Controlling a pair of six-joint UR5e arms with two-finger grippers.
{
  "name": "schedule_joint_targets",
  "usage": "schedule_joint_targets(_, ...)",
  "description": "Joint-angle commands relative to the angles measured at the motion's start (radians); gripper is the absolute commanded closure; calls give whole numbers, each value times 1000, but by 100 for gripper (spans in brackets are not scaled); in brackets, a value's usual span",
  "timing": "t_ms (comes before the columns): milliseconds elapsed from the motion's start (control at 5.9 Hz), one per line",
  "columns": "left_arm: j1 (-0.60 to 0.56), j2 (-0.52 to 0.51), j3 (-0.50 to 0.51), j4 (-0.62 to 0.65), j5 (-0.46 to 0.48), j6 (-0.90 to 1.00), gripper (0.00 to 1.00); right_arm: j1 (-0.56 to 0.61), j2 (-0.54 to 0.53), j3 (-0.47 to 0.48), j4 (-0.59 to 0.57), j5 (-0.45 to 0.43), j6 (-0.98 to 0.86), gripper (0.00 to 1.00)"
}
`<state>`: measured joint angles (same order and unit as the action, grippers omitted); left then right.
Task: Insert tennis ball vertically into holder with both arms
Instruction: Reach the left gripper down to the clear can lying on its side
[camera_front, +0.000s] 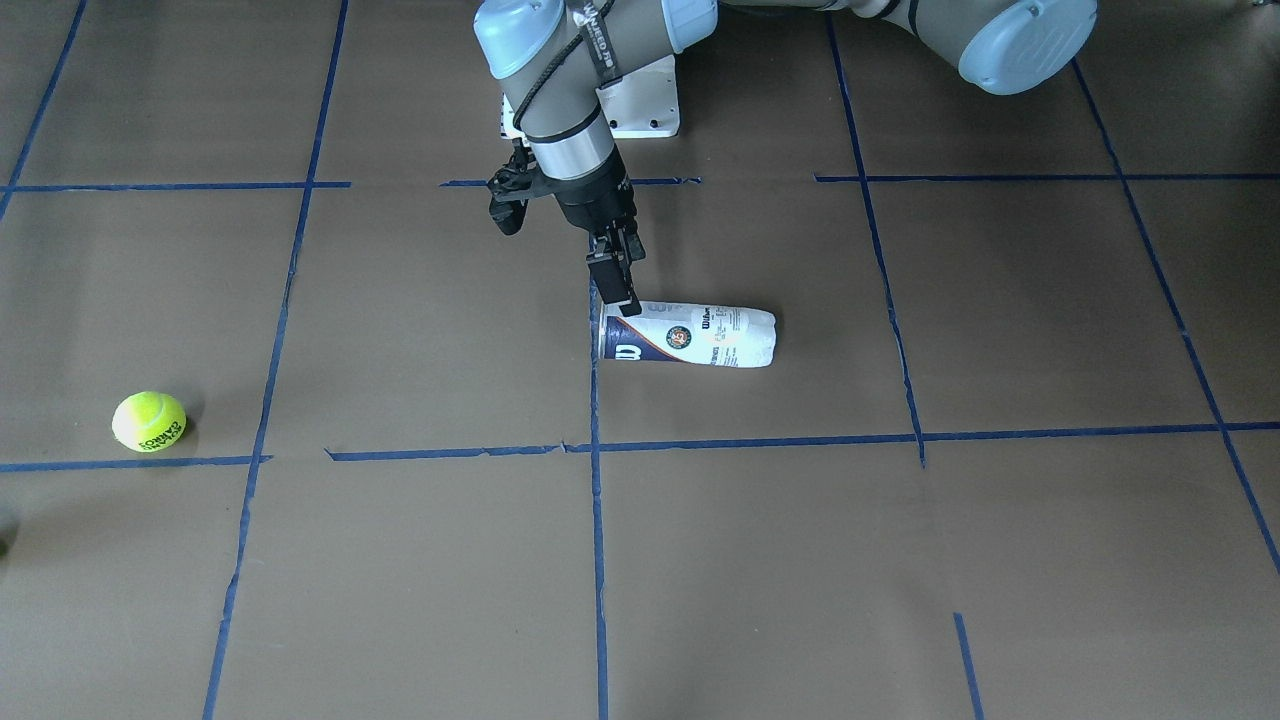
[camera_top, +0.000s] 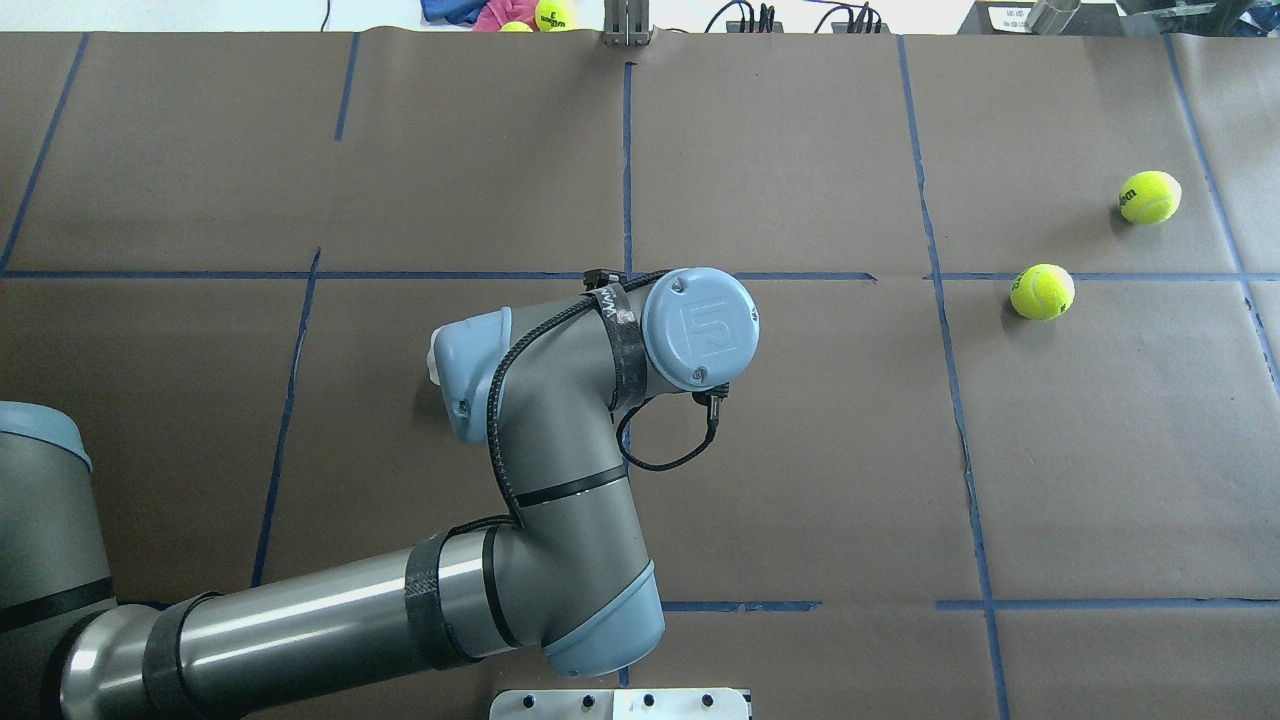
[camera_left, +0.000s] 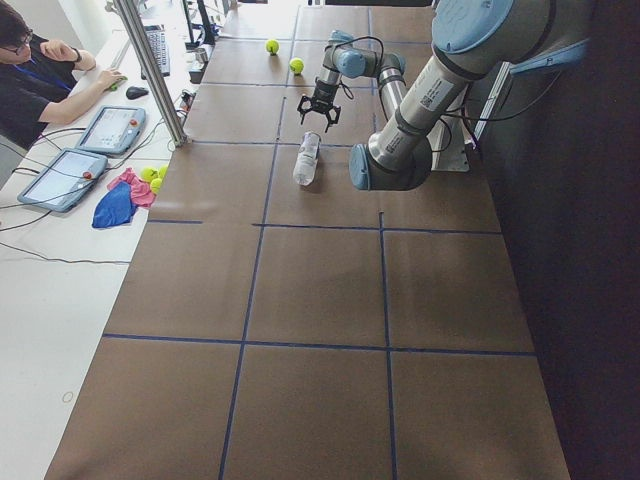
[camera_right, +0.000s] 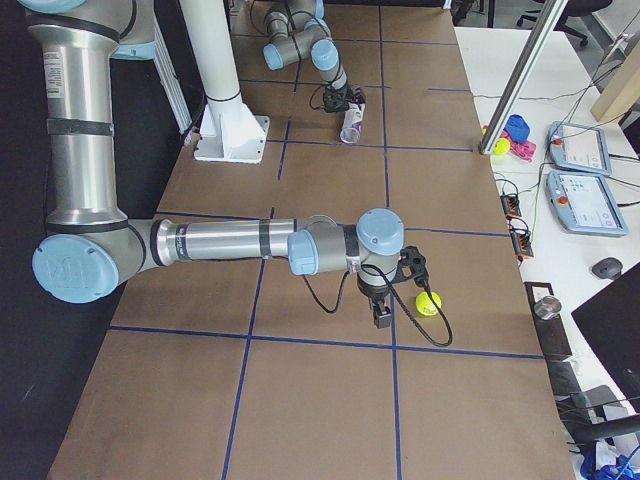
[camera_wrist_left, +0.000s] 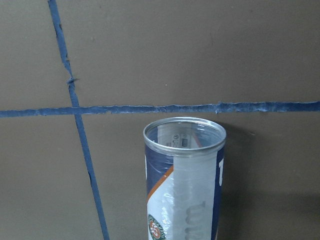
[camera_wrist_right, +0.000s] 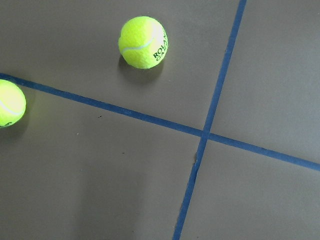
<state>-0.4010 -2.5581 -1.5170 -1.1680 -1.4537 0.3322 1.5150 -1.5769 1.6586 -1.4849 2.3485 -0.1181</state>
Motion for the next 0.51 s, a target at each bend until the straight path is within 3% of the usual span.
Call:
schedule_joint_targets(0,-2,-5,63,-103,-5,-50,0,-2,0,-2,0,0,0,0)
schedule_joint_targets(170,-5,-5,81,-117,-11,-50,0,-2,0,-3,0,0,0,0)
schedule_joint_targets(339,-15,-2,86,-118,-77,-50,0,-4,0,-5,0,-2,0,0)
